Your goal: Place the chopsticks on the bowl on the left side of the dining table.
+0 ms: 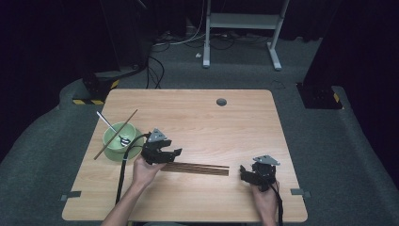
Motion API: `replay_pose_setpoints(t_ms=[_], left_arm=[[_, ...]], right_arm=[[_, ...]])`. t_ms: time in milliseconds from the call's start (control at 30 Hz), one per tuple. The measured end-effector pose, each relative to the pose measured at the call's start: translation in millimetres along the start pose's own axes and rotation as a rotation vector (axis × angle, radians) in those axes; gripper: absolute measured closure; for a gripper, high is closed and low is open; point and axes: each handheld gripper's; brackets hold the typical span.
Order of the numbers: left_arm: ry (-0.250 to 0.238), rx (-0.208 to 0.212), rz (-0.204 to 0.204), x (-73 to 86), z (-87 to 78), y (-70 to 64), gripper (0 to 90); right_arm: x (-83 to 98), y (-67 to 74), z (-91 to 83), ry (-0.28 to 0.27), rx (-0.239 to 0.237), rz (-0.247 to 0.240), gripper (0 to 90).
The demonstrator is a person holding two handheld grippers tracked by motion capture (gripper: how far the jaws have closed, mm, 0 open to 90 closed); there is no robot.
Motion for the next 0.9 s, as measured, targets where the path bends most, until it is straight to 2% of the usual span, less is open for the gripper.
replay_pose_setpoints(t_ms=[100,300,500,633,900], left_arm=[[0.01,-0.004,0.012,1.7,4.7,-2.5,39.1],[0.032,0.015,0.006,4.5,14.7,-6.6,38.5],[0.044,0.019,0.034,4.5,24.8,-14.9,38.3],[0.053,0.033,0.028,5.0,30.9,-19.0,38.3],[0.086,0.035,0.044,7.8,40.3,-24.2,37.5]], right_arm=[[0.0,0.0,0.0,0.0,0.0,0.0,18.9],[0.0,0.0,0.0,0.0,0.0,0.0,18.9],[0.0,0.1,0.0,0.0,0.0,0.0,18.9],[0.0,0.1,0.0,0.0,0.0,0.0,18.9],[0.0,0.1,0.0,0.0,0.0,0.0,19.0]])
Point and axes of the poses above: each handheld gripper's, and its own axes: z roughly forward along the jaws, x roughly out of its underside, y roughly to its left, and after that the axes turned 11 degrees about -z, right-handed
